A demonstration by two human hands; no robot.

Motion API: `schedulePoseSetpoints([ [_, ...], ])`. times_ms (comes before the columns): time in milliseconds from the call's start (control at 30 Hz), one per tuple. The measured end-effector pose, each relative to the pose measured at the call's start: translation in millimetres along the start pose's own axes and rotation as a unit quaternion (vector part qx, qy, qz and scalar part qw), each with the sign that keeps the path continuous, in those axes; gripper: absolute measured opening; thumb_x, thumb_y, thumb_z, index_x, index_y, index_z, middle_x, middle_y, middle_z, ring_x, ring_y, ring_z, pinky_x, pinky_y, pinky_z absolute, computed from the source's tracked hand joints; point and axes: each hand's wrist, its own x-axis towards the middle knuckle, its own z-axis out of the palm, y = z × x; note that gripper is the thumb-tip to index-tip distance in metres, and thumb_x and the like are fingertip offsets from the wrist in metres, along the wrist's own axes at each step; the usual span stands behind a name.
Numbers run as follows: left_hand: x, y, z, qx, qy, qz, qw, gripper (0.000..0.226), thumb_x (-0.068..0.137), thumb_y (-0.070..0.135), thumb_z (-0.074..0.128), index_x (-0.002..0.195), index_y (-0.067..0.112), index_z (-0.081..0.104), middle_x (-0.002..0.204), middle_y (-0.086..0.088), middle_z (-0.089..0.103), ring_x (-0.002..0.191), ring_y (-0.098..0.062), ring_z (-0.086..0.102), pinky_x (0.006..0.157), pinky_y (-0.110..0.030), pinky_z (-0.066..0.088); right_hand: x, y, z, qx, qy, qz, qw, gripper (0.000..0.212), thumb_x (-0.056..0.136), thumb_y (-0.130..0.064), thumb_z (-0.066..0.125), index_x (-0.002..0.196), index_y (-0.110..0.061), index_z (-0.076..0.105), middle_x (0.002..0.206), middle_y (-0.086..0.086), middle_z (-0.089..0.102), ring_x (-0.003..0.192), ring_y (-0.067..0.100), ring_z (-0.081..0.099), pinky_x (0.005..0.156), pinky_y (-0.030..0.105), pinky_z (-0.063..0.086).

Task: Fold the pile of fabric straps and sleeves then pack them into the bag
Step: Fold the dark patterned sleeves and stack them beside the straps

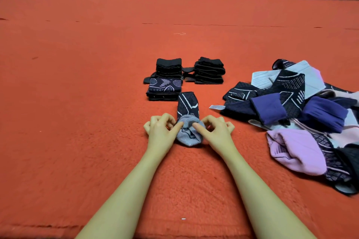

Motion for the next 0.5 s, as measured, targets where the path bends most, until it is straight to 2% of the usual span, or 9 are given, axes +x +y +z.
schedulePoseSetpoints([
  [100,3.6,-1.6,-0.3,-0.017,0.044,-0.04,0.998,0.021,0.079,0.033,0.074,0.073,0.027,0.055,0.065,0.011,0.054,0.091,-0.012,0.047,0.08,-0.026,0.018,-8.2,4.7,-5.9,0.005,-0.083,-0.063,0.995,0.045,0.056,-0.074,0.054,0.093,-0.05,0.052,0.094,-0.017,0.056,0.1,0.0,0.042,0.086,0.024,0.015],
  [167,3.9,-1.8,0.3,-0.009,0.058,-0.043,0.997,0.02,0.079,0.035,0.074,0.076,0.027,0.056,0.065,0.01,0.054,0.092,-0.012,0.046,0.083,-0.027,0.019,-10.7,5.3,-5.3,-0.021,-0.098,-0.076,0.992,0.053,0.056,-0.071,0.066,0.101,-0.048,0.051,0.096,-0.02,0.054,0.101,-0.001,0.04,0.088,0.023,0.014],
  [267,2.1,0.8,0.5,-0.003,0.058,-0.026,0.998,0.019,0.078,0.036,0.075,0.082,0.029,0.058,0.062,0.012,0.053,0.092,-0.011,0.044,0.085,-0.027,0.019,-7.9,1.7,0.1,-0.052,-0.043,-0.057,0.996,0.043,0.064,-0.057,0.078,0.094,-0.038,0.053,0.09,-0.015,0.053,0.098,0.008,0.039,0.083,0.025,0.014],
  [367,-4.1,1.8,0.4,0.001,0.023,0.015,1.0,0.021,0.079,0.037,0.074,0.097,0.028,0.067,0.066,0.017,0.051,0.098,-0.011,0.044,0.085,-0.023,0.016,-2.9,0.2,3.6,-0.072,0.033,-0.015,0.997,0.035,0.073,-0.049,0.076,0.084,-0.029,0.05,0.08,-0.013,0.048,0.091,0.011,0.039,0.077,0.027,0.014],
  [500,-12.3,5.0,0.7,0.027,-0.021,0.095,0.995,0.037,0.079,0.041,0.065,0.111,0.024,0.069,0.082,0.026,0.04,0.096,-0.004,0.03,0.084,-0.02,0.01,-0.5,2.3,3.4,-0.131,0.07,0.021,0.989,0.035,0.079,-0.05,0.069,0.085,-0.025,0.046,0.086,-0.008,0.05,0.093,0.013,0.042,0.079,0.03,0.014],
])
